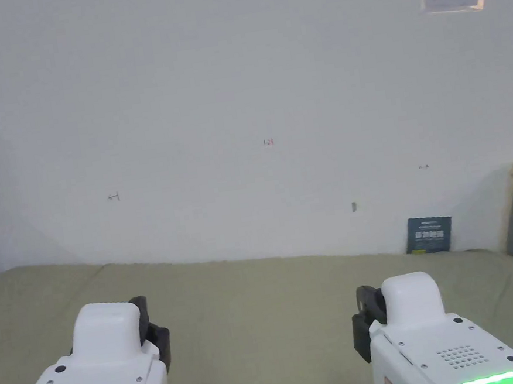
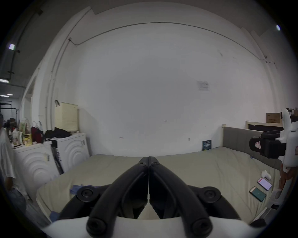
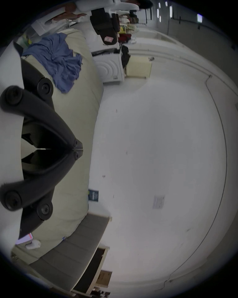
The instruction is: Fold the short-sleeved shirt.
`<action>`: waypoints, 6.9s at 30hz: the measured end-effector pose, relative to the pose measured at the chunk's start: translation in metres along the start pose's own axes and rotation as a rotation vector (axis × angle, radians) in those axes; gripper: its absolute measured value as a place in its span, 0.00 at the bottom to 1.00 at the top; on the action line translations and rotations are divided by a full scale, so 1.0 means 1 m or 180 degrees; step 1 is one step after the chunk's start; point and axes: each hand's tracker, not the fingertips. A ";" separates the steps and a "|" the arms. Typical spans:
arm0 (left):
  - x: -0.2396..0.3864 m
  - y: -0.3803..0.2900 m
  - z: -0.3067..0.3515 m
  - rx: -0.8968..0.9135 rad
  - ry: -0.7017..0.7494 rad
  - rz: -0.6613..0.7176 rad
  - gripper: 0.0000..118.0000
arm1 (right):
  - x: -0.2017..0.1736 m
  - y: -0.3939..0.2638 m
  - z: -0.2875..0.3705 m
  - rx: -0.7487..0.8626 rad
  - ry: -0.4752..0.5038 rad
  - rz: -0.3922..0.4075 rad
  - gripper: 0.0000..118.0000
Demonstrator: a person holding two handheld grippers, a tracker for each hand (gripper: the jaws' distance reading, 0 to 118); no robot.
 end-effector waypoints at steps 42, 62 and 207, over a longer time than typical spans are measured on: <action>-0.272 -0.275 -0.272 -0.3396 0.0421 0.0675 0.97 | -0.207 -0.111 -0.182 -0.0888 0.1434 0.0124 0.00; -0.245 -0.311 -0.271 -0.3396 0.0500 0.0654 0.03 | -0.186 -0.120 -0.182 -0.0935 0.1360 0.0202 0.00; 0.047 -0.278 -0.344 -0.2889 -0.1212 0.1356 0.05 | 0.164 -0.185 -0.454 -0.3361 -0.0062 -0.0604 0.07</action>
